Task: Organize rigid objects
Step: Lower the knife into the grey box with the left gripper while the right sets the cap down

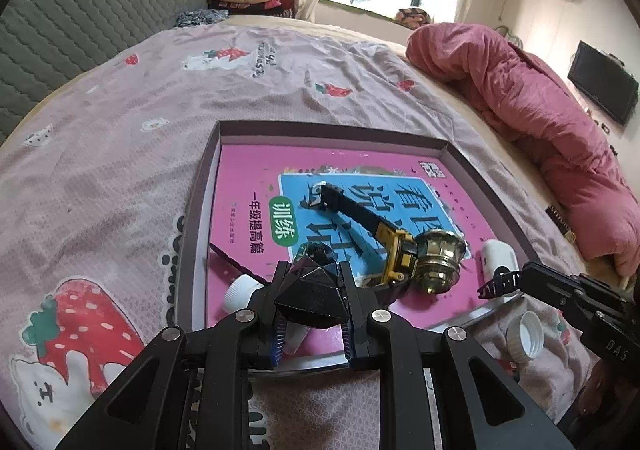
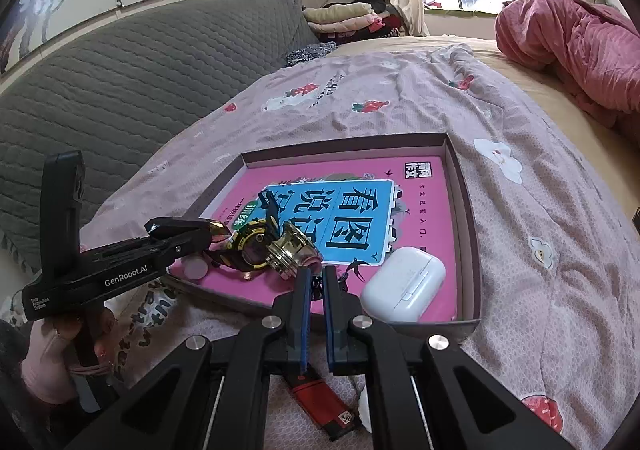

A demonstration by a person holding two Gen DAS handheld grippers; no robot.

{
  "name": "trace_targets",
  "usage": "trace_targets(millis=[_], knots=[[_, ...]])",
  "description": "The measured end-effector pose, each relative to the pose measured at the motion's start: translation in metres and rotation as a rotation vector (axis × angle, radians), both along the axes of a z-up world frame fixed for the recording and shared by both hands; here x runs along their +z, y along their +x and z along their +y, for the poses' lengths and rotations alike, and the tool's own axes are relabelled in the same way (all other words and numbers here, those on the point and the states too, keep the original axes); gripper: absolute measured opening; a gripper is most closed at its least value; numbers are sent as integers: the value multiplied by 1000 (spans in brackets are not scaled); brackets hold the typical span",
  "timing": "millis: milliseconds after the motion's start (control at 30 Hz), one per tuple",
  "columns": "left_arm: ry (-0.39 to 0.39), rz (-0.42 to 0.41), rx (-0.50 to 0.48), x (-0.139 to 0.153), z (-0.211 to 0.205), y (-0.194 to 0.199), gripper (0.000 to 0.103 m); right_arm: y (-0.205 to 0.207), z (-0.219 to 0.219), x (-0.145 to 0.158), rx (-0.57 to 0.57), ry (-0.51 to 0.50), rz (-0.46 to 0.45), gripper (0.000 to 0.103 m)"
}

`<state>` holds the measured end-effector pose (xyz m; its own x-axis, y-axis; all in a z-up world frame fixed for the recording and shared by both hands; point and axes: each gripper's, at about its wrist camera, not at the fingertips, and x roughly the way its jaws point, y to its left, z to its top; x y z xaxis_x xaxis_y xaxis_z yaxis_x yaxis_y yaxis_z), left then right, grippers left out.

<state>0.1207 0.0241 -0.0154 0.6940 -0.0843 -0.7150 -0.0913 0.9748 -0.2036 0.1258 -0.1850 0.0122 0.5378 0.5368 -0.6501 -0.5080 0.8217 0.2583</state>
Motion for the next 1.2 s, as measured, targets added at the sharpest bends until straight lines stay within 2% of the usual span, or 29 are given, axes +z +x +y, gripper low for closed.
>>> trace_targets(millis=[600,1200], knots=[[37,25,-29,-6,-9,5,23,-3,17,-11,38,-69,10,6],[41,37,-36,-9,-9,8,23,-2,13,-13,37,-46,35,7]])
